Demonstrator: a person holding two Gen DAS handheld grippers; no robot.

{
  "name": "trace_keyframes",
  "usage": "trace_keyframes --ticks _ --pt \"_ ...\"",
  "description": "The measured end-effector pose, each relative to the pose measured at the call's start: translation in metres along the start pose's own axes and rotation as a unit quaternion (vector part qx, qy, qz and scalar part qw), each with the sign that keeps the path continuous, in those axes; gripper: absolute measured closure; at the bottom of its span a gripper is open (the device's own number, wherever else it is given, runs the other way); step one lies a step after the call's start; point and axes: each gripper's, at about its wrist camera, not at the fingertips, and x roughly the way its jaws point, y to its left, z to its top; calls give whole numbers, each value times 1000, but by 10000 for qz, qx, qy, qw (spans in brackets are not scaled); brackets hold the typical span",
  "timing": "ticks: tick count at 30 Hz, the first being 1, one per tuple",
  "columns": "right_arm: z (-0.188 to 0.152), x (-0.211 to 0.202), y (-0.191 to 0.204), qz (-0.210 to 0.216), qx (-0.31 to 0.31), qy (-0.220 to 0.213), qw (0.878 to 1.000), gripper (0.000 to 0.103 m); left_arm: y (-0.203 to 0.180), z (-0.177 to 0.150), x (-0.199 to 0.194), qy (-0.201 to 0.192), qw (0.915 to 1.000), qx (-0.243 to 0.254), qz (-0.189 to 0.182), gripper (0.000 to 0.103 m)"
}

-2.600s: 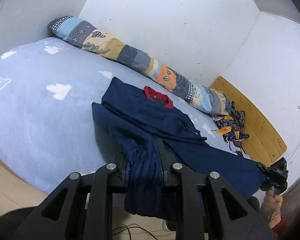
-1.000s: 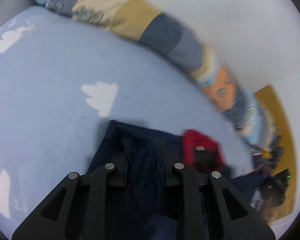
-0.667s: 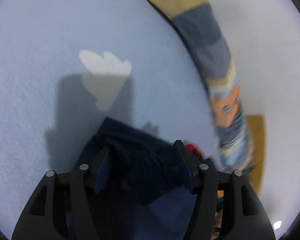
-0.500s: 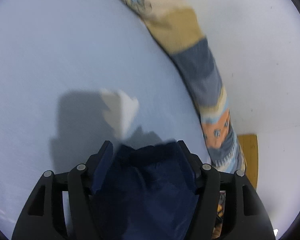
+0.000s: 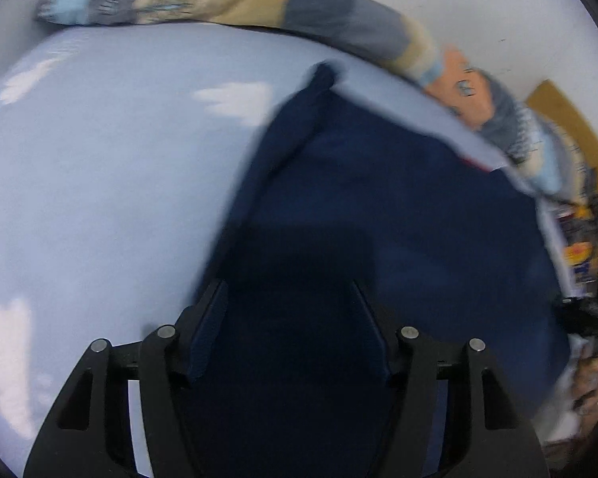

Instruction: Fold large clothes

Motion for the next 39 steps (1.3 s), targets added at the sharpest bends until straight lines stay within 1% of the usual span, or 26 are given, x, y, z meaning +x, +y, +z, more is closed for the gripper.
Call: trace_keyframes --ticks 1,2,3,4,5,6,7,8,9,11,12,13,15,17,19,20,22,23,24,27,28,31,34,37,38,39 --pt "-4 -10 -17 -245 195 -124 9994 101 4 -5 -4 -57 9998 -50 198 35" --pt "-5 -17 -28 -401 388 -196 9982 103 9 -8 -6 16 9988 -99 488 28" --pt "-6 -32 -46 -631 725 -392 9946 103 18 -12 -12 49 9977 -324 599 23" --pt "-8 -47 -60 -927 1020 -596 9887 103 27 -15 -19 70 9958 -617 674 23" --pt "-12 -59 -69 -1328 1204 -743 9810 97 32 -17 -26 96 9929 -848 827 23" --pt "-18 -73 -74 -1782 1335 -849 9712 96 34 -19 -35 81 9892 -1046 1019 26" --pt "-25 -83 -72 -1796 1359 -919 9700 92 31 -21 -48 -53 9876 -1156 1065 27" --pt "-30 -88 -67 -1739 1348 -936 9710 92 22 -23 -63 -219 9875 -1132 1071 27" --pt "-37 -93 -52 -1549 1212 -949 9759 92 11 -26 -74 -297 9885 -1024 1074 27" --pt "-54 -95 -16 -1397 812 -996 9818 91 -15 -33 -89 -326 9938 -763 741 27" --pt "-62 -94 -4 -1310 692 -995 9840 87 -30 -39 -94 -284 9964 -584 553 27" --pt "-74 -88 11 -1067 593 -888 9885 85 -39 -46 -96 -211 9977 -415 500 27" --pt "-86 -71 24 -781 582 -644 9932 87 -49 -62 -94 -29 9984 -143 547 26" --pt "-94 -56 21 -927 651 -414 9927 88 -49 -76 -78 500 9953 -17 830 25" --pt "-98 -50 7 -1076 773 -214 9910 94 -36 -87 -59 1092 9890 -211 980 23" --pt "-97 -52 0 -1128 859 -154 9898 97 -26 -89 -59 1168 9874 -482 957 23" --pt "-93 -67 -5 -1382 995 -331 9848 93 -25 -84 -74 851 9899 -556 993 23" --pt "-91 -76 -1 -1611 821 -532 9821 87 -32 -78 -86 519 9914 -428 1119 23" --pt "-90 -81 3 -1667 639 -675 9816 87 -41 -73 -97 186 9925 -313 1168 23" --pt "-82 -78 26 -1330 229 -835 9873 87 -68 -60 -103 -319 9959 38 851 23" --pt "-80 -73 35 -1285 102 -848 9880 87 -72 -56 -100 -368 9955 145 860 23" --pt "-72 -45 68 -1169 -449 -728 9895 87 -92 -50 -75 -214 9929 533 1040 23" --pt "-64 -12 85 -984 -501 -495 9926 87 -90 -44 -41 372 9912 448 1192 23" --pt "-60 9 77 -1235 -414 -139 9914 87 -80 -52 -34 660 9902 247 1209 23" --pt "-60 14 71 -1342 -300 -30 9905 88 -81 -49 -35 638 9901 230 1226 23" --pt "-58 20 65 -1315 -145 53 9912 88 -82 -47 -38 559 9909 200 1210 23"
